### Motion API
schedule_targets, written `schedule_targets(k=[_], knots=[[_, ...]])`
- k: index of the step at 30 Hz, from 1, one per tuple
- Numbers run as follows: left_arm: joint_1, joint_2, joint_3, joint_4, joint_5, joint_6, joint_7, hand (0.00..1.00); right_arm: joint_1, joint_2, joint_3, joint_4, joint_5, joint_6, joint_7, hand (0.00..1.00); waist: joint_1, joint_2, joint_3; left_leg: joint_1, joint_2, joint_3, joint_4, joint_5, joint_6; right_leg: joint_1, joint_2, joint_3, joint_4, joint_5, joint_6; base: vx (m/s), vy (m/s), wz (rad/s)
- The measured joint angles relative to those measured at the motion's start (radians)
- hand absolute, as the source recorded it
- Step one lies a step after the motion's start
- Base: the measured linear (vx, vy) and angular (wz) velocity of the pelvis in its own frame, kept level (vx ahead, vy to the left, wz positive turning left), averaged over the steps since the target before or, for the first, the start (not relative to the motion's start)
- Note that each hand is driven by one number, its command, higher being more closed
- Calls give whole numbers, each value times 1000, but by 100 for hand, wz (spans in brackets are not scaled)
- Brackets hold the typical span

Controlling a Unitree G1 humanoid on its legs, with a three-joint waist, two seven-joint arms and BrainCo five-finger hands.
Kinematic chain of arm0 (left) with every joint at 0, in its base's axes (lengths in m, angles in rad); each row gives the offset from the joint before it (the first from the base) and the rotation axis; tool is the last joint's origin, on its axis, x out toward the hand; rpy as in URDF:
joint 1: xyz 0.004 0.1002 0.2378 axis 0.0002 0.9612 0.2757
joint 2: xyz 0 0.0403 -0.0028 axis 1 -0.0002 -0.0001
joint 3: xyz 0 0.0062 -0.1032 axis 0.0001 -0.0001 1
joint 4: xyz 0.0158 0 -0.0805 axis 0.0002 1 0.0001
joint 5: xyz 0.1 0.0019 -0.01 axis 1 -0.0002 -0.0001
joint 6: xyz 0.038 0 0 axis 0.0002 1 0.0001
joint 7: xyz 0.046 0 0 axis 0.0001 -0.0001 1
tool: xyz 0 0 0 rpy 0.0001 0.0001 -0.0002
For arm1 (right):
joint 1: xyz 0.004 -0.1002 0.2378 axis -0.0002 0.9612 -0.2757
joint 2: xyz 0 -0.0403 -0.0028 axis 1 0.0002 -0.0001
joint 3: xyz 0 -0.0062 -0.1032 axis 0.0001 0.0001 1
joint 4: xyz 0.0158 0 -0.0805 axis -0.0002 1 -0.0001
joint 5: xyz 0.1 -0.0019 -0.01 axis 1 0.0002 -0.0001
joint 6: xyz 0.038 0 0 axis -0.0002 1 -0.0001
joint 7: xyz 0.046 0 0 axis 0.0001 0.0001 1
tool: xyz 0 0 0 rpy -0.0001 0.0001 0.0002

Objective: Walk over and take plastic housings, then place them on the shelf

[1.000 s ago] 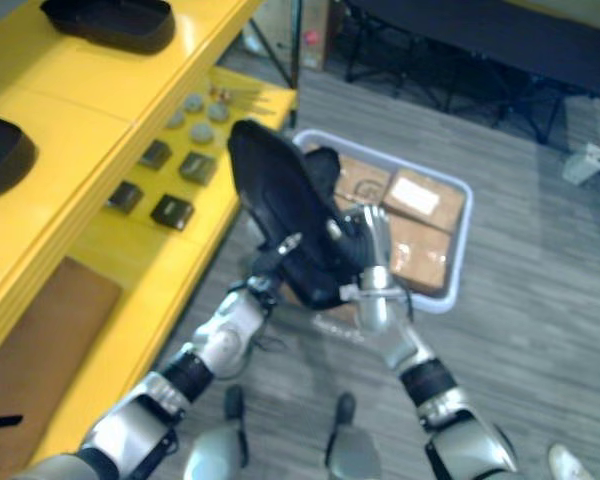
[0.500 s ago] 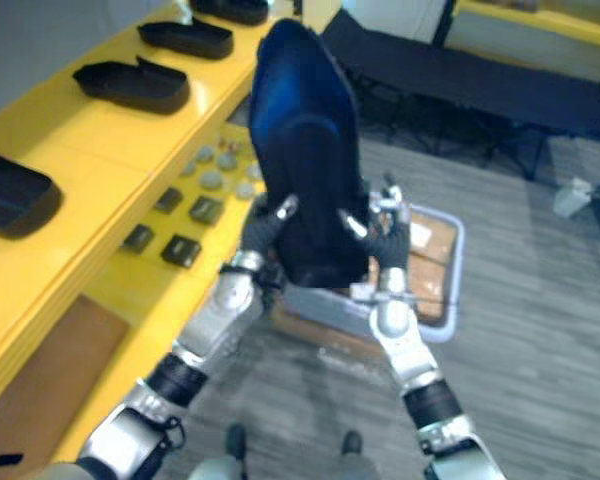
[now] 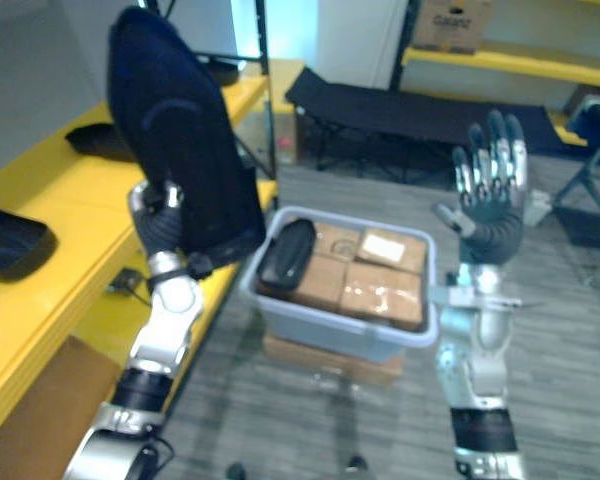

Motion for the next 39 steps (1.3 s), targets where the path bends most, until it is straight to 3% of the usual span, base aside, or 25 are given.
schedule_targets(k=[4, 6, 7, 8, 12, 13, 21, 28, 32, 34, 36, 39], knots=[[80, -11, 32, 5, -27, -97, -1, 100, 136, 59, -57, -2, -9, -15, -44, 0, -4, 10, -35, -7, 2, 10, -1, -1, -1, -13, 2, 11, -4, 0, 0, -4, 4, -9], [152, -35, 40, -47, -83, -175, -51, 100, 216, 98, -87, 22, -13, 25, -49, 0, -7, 17, -45, -12, 3, 9, -1, -2, -2, -17, 4, 10, -6, 0, 0, 0, 0, 0], [176, -41, 39, -76, -105, -189, -75, 100, 234, 108, -90, 38, -19, 33, -51, 0, -10, 18, -48, -16, 4, 9, -1, -1, -2, -20, 4, 10, -6, 0, 0, 0, 0, 0], [229, -49, 35, -137, -138, -214, -119, 100, 267, 130, -95, 78, -19, 51, -63, 0, -13, 19, -51, -19, 4, 9, -1, -2, -2, -23, 5, 10, -6, 0, 0, 0, 0, 0], [365, -71, 29, -245, -209, -285, -267, 100, 348, 207, -132, 227, -18, 55, -151, 0, -12, 31, -58, -22, 5, 9, -1, -4, -4, -26, 5, 10, -8, -3, 3, 0, 0, 0], [497, -72, 31, -313, -329, -325, -416, 100, 418, 286, -193, 355, -2, 2, -221, 0, -2, 39, -87, -36, 8, 2, 0, -6, -7, -30, 9, 0, -22, -3, 4, 0, 0, 0], [500, -72, 32, -313, -338, -325, -425, 100, 418, 286, -195, 353, -3, 5, -220, 0, -2, 40, -88, -36, 8, 3, 0, -6, -7, -31, 9, 0, -20, -2, 3, 0, 0, 0], [489, -70, 43, -313, -376, -323, -451, 100, 417, 287, -228, 286, -87, 56, -247, 0, -4, 48, -90, -55, 7, -2, -1, -10, -12, -49, 7, -5, -4, -8, 2, 1, 0, 2], [486, -71, 71, -313, -372, -321, -404, 100, 392, 285, -232, 263, -119, 89, -230, 0, -1, 50, -91, -50, 9, -19, 0, -6, -8, -32, 8, -26, -5, -8, 0, 6, -3, 13], [493, -74, 122, -325, -356, -303, -366, 100, 349, 284, -221, 263, -130, 111, -185, 0, 1, 51, -90, -52, 8, -47, 0, -4, -10, -11, 7, -56, -13, -5, 3, 7, -9, 29], [516, -81, 174, -355, -355, -292, -357, 100, 323, 278, -202, 263, -161, 123, -165, 0, 13, 50, -90, -52, 8, -75, 0, -1, -11, 13, 7, -88, -20, -5, 3, 6, -10, 42], [563, -109, 277, -414, -354, -283, -321, 100, 269, 242, -142, 265, -179, 132, -147, 0, 58, 51, -79, -56, 3, -123, 0, 4, -13, 45, 6, -140, -34, -8, 3, -4, -12, 47]])
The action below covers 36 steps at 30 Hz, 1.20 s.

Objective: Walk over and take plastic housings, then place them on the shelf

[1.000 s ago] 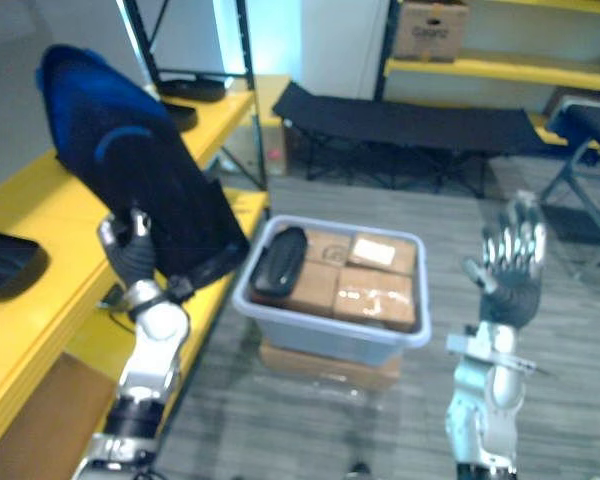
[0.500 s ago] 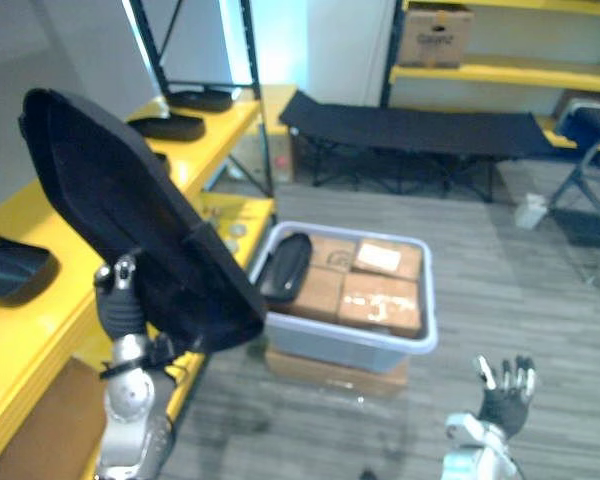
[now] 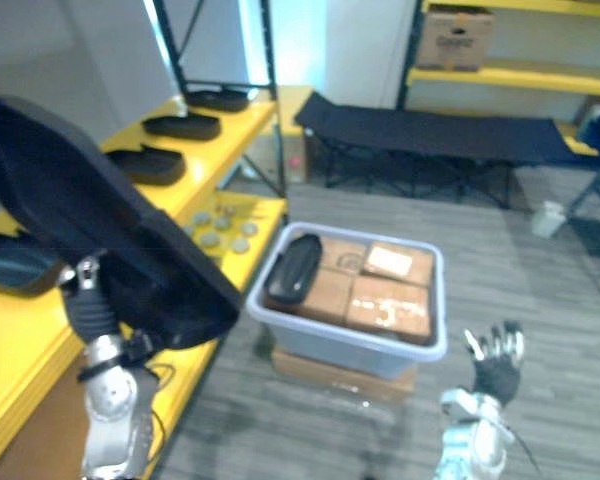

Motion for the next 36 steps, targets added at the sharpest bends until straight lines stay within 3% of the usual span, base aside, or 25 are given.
schedule_targets(k=[5, 13, 19, 26, 28, 30, 36], knots=[[89, -46, 131, -68, 0, -1, 48, 100, -96, -20, 93, 16, -30, 8, 23, 0, 68, -4, 15, -38, -14, -77, 0, 17, 2, 17, -5, -82, -6, -16, -2, -25, -12, 49], [192, -94, 224, -102, 27, 0, 58, 100, -148, -25, 285, 58, -116, 43, 79, 0, 141, -38, 45, -64, -48, -173, 0, 27, 11, 60, -27, -188, 14, -39, 0, 13, -2, 40], [193, -118, 233, -102, 67, 5, 67, 100, -160, -48, 314, 85, -119, 48, 102, 0, 151, -66, 63, -87, -52, -197, 0, 27, 15, 47, -31, -216, 38, -64, 0, 1, -7, 16], [219, -117, 230, -101, 110, 53, 107, 100, -143, -76, 315, 86, -130, 53, 141, 0, 155, -59, 71, -97, -52, -208, 1, 31, 18, 54, -32, -240, 62, -82, 1, 11, -19, 11], [212, -117, 216, -101, 104, 58, 107, 100, -127, -80, 315, 85, -135, 53, 147, 0, 133, -52, 93, -101, -32, -120, 2, 27, 29, 94, -33, -302, 61, -83, 7, -10, -10, 89], [198, -116, 185, -98, 99, 56, 92, 100, -96, -93, 314, 85, -137, 53, 144, 0, 127, -45, 106, -107, -3, 27, 6, 71, 50, 135, -36, -387, 66, -83, 9, -1, 44, 119], [181, -117, 161, -98, 107, 37, 92, 100, -109, -87, 322, 85, -157, 40, 140, 0, 137, -48, 121, -115, -60, 1, 2, 68, 70, 142, -94, -407, 123, -103, -6, 14, 72, 36]])
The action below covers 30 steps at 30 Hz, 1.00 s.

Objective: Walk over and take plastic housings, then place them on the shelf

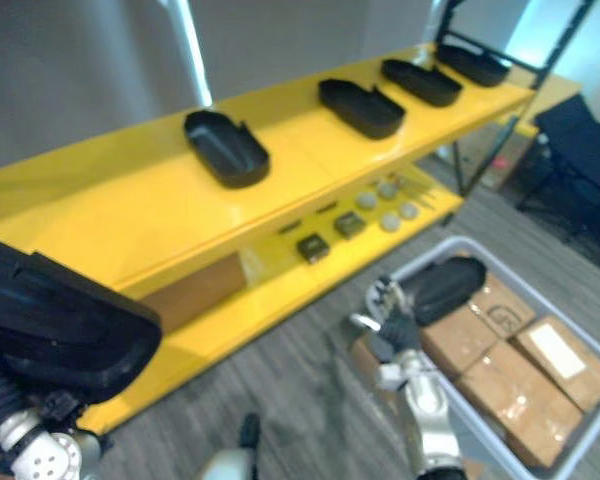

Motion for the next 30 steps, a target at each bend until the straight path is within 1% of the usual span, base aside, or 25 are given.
schedule_targets(k=[2, 3, 5, 6, 7, 8, 10, 11, 12, 13, 16, 17, 19, 21, 22, 23, 24, 25, 26, 27, 28, 29, 30], knots=[[-26, 3, -20, 0, 2, -21, -5, 100, 1, -1, -5, 0, -1, -20, -4, 0, -4, 9, 10, 14, -12, 0, -1, -5, 6, 10, -17, 4, 23, -1, 1, 4, 44, 14], [-43, 12, -39, 0, 9, -39, -21, 100, 3, -1, -10, 0, -17, -32, -12, 0, -8, 15, 14, 17, -13, 0, -1, -6, 7, 7, -26, 14, 52, -1, 1, -8, 22, 25], [-72, 65, -78, -1, 9, -54, -60, 100, 7, -6, -13, 0, -45, -47, -17, 0, -32, 18, 16, 20, -13, -5, -1, -5, 8, 5, -31, 75, 97, -1, 1, 6, 15, 48], [-101, 110, -105, -1, 11, -62, -94, 100, 15, -12, -20, -1, -60, -64, -17, 0, -43, 18, 17, 20, -12, -11, -1, -4, 10, -2, -33, 136, 135, -1, 1, 37, 3, 64], [-134, 147, -128, 0, 30, -74, -121, 100, 24, -15, -34, -10, -66, -76, -17, 0, -51, 19, 17, 17, -15, -37, -1, -1, 14, -16, -33, 192, 178, -1, 1, 43, -6, 64], [-154, 164, -139, 1, 40, -80, -129, 100, 32, -16, -44, -22, -72, -80, -17, 0, -55, 20, 18, 13, -16, -47, -1, -1, 15, -26, -32, 215, 198, -2, 0, 38, -31, 57], [-205, 200, -155, 7, 49, -86, -160, 100, 35, -21, -60, -50, -79, -90, -17, 0, -60, 22, 21, 3, -24, -63, 0, 8, 27, -29, -28, 251, 213, -35, -33, 54, -80, 37], [-217, 206, -153, 10, 49, -86, -163, 100, 31, -24, -61, -57, -80, -96, -17, 0, -60, 10, 13, -4, -29, -64, 1, 15, 32, -24, -27, 253, 192, -43, -39, 83, -112, 14], [-226, 203, -154, 14, 51, -86, -164, 100, 24, -31, -65, -64, -81, -112, -18, 0, -59, 14, 15, -17, -30, -64, 5, 33, 25, -25, -20, 255, 170, -45, -36, 63, -81, 9], [-228, 202, -154, 15, 53, -86, -165, 100, 21, -32, -72, -66, -83, -116, -18, 0, -59, 18, 17, -23, -30, -65, 5, 41, 24, -26, -18, 255, 162, -48, -32, 63, -88, 3], [-221, 199, -156, 22, 78, -80, -167, 100, 7, -34, -104, -66, -78, -119, -17, 0, -59, 26, 23, -27, -24, -56, 5, 53, 14, -20, -11, 260, 130, -75, -4, 37, -97, -9], [-221, 196, -158, 22, 78, -80, -166, 100, 5, -34, -107, -67, -78, -119, -16, 0, -59, 29, 25, -27, -20, -55, 5, 55, 11, -20, -7, 262, 128, -79, -4, 5, -116, -12], [-210, 194, -175, 22, 76, -80, -168, 100, 7, -34, -119, -77, -76, -119, -12, 0, -60, 33, 28, -28, -15, -53, 5, 61, 3, -20, -1, 274, 123, -105, -5, -23, -79, -8], [-182, 186, -193, 22, 79, -78, -181, 100, 10, -34, -129, -84, -76, -120, -5, 0, -62, 36, 30, -33, -14, -52, 5, 69, -4, -17, 1, 279, 115, -148, 7, -80, -105, -3], [-167, 177, -194, 22, 80, -78, -182, 100, 11, -34, -129, -84, -76, -120, 3, 0, -65, 37, 32, -39, -14, -52, 5, 75, -7, -17, 1, 279, 112, -178, 19, -115, -114, 1], [-160, 170, -193, 22, 80, -78, -181, 100, 12, -34, -129, -84, -76, -120, 6, 0, -66, 40, 36, -40, -13, -53, 5, 78, -9, -17, 2, 279, 112, -188, 34, -135, -89, 7], [-145, 147, -193, 23, 81, -78, -181, 100, 13, -34, -131, -84, -75, -120, 7, 0, -69, 58, 48, -38, -4, -61, 5, 83, -10, -12, 13, 277, 115, -192, 43, -160, -65, 13], [-128, 134, -193, 23, 83, -78, -180, 100, 13, -33, -133, -84, -76, -120, 7, 0, -72, 74, 57, -37, 5, -60, 5, 79, -14, -7, 21, 269, 113, -199, 37, -160, -51, 18], [-122, 133, -192, 23, 86, -78, -180, 100, 13, -31, -136, -84, -76, -120, 6, 0, -74, 75, 60, -38, 8, -55, 5, 77, -16, -4, 22, 261, 111, -199, 36, -126, -15, 24], [-116, 135, -188, 23, 88, -79, -180, 100, 12, -22, -143, -84, -76, -123, 5, 0, -77, 64, 68, -51, 7, -40, 40, 58, -2, 8, 8, 245, 102, -199, 37, -82, 19, 17], [-114, 135, -181, 20, 87, -80, -180, 100, 12, -13, -150, -84, -76, -125, 3, 0, -71, 57, 73, -102, 7, -25, 172, 20, 19, 13, 0, 243, 107, -201, 39, -58, 29, 8], [-113, 135, -174, 17, 87, -81, -180, 100, 12, -10, -155, -85, -76, -127, 2, 0, -65, 58, 73, -116, 6, -23, 212, -8, 11, 16, 3, 247, 113, -209, 42, -26, 32, 8], [-115, 135, -158, 14, 87, -81, -180, 100, 13, 5, -159, -86, -77, -131, 0, 0, -62, 49, 69, -125, -10, -23, 238, -39, 1, 22, -10, 244, 122, -225, 27, 26, 89, 18]])
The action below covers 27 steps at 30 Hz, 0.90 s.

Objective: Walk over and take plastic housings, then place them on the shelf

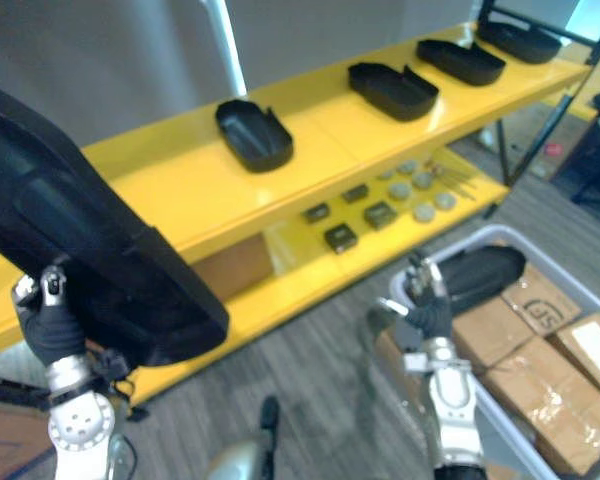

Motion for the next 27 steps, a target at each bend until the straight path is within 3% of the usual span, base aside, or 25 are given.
schedule_targets(k=[1, 2, 3, 4, 5, 6, 7, 9, 11, 14, 15, 17, 18, 19, 20, 21, 24, 25, 27], knots=[[-6, 2, 16, -8, 0, -1, -1, 100, -1, 14, -4, -1, 0, -10, -7, 0, -3, -31, 5, -12, -19, 16, 32, -29, 19, 0, -28, -2, 3, -20, -43, 48, 121, 20], [-7, 3, 22, -17, 0, -1, -1, 100, -1, 18, -5, -2, 0, -18, -12, 0, 1, -43, 9, -34, -27, 31, 106, -58, 50, 1, -43, -1, 9, -25, -55, 113, 166, 8], [-6, 0, 30, -26, 0, -6, -2, 100, 2, 16, -6, -11, 0, -21, -17, 0, 1, -26, 8, -49, -29, 41, 193, -152, 44, 2, -44, 10, 75, 7, -77, 85, 90, 14], [-12, 4, 33, -24, 2, -5, -3, 100, 5, 18, -5, -13, 0, -22, -18, 0, -7, -23, 9, -54, -35, 36, 215, -171, 41, -16, -58, 23, 142, 25, -88, 171, 178, 37], [-25, 10, 36, -24, 27, -5, 0, 100, 10, 18, -3, -14, 0, -23, -18, 0, -19, -25, 9, -40, -46, 20, 205, -182, 50, -86, -85, 70, 281, 90, -131, 136, 169, 41], [-35, 26, 36, -25, 34, -4, 0, 100, 7, 18, -2, -15, -1, -28, -17, 0, -18, -26, 8, -22, -45, 17, 184, -186, 56, -136, -97, 108, 367, 162, -149, 229, 222, 27], [-46, 47, 40, -25, 37, -3, 1, 100, 4, 22, -2, -15, -2, -41, -17, 0, -17, -28, 8, 0, -45, 4, 156, -188, 62, -172, -99, 150, 437, 179, -130, 221, 132, 16], [-78, 75, 46, -24, 32, 4, 3, 100, -7, 28, 2, -33, -3, -70, -17, 0, -24, -25, 8, 71, -47, -21, 99, -185, 84, -225, -50, 197, 482, 74, -92, 265, 120, 21], [-106, 84, 45, -22, 26, 6, 5, 100, -8, 28, 3, -70, -25, -80, -18, 0, -28, -15, 11, 114, -47, -41, 68, -186, 81, -247, -6, 207, 417, 38, -93, 210, 82, 27], [-155, 106, 33, 2, 23, 16, 24, 100, -12, 21, 4, -127, -72, -87, -24, 0, -47, -10, -2, 124, -47, -114, 52, -198, 62, -311, 84, 335, 266, 30, -91, 223, -22, 73], [-168, 105, 21, 23, 20, 24, 33, 100, -12, 16, 8, -148, -105, -91, -56, 0, -56, -1, -7, 125, -47, -148, 52, -202, 53, -333, 111, 407, 231, 36, -82, 212, -129, 91], [-164, 100, 6, 49, 20, 41, 45, 100, -14, 13, 16, -171, -144, -107, -98, 0, -56, -12, -17, 151, -47, -190, 51, -205, 34, -343, 117, 448, 187, 51, -59, 222, -197, 83], [-145, 99, 3, 53, 20, 51, 54, 100, -18, 11, 27, -188, -174, -115, -129, 0, -51, -13, -30, 156, -47, -204, 52, -213, 20, -337, 115, 441, 115, 84, -49, 213, -292, 60], [-122, 101, 7, 47, 21, 51, 71, 100, -40, 10, 41, -198, -208, -130, -165, 0, -41, -47, -53, 154, -57, -216, 59, -229, -5, -324, 109, 434, 12, 203, -60, 213, -326, 53], [-114, 94, 11, 45, 23, 50, 74, 100, -53, 5, 42, -201, -229, -135, -186, 0, -38, -53, -60, 146, -61, -228, 65, -239, -18, -315, 104, 425, -17, 213, -9, 214, -356, 56], [-91, 47, 4, 42, 28, 59, 73, 100, -71, -31, 38, -203, -257, -137, -234, 0, -35, -7, -78, 117, -17, -221, 89, -257, -43, -279, 137, 373, -77, 235, -30, 191, -320, 48], [-37, 5, 5, 38, 24, 57, 69, 100, -97, -90, 28, -213, -252, -137, -273, 0, -24, 55, -107, 136, 66, -164, 55, -252, -62, -218, 198, 326, -166, 262, -55, 179, -262, 29], [-39, -6, 3, 38, 23, 57, 61, 100, -95, -93, 6, -215, -224, -137, -278, 0, -29, 63, -112, 152, 86, -117, 31, -240, -77, -196, 204, 298, -167, 262, -55, 162, -201, 46], [-48, -20, 1, 32, 23, 58, 42, 100, -81, -91, -51, -229, -196, -134, -283, 0, -40, 67, -117, 160, 101, -38, 12, -220, -64, -166, 199, 250, -173, 260, -56, 81, -63, 56]])
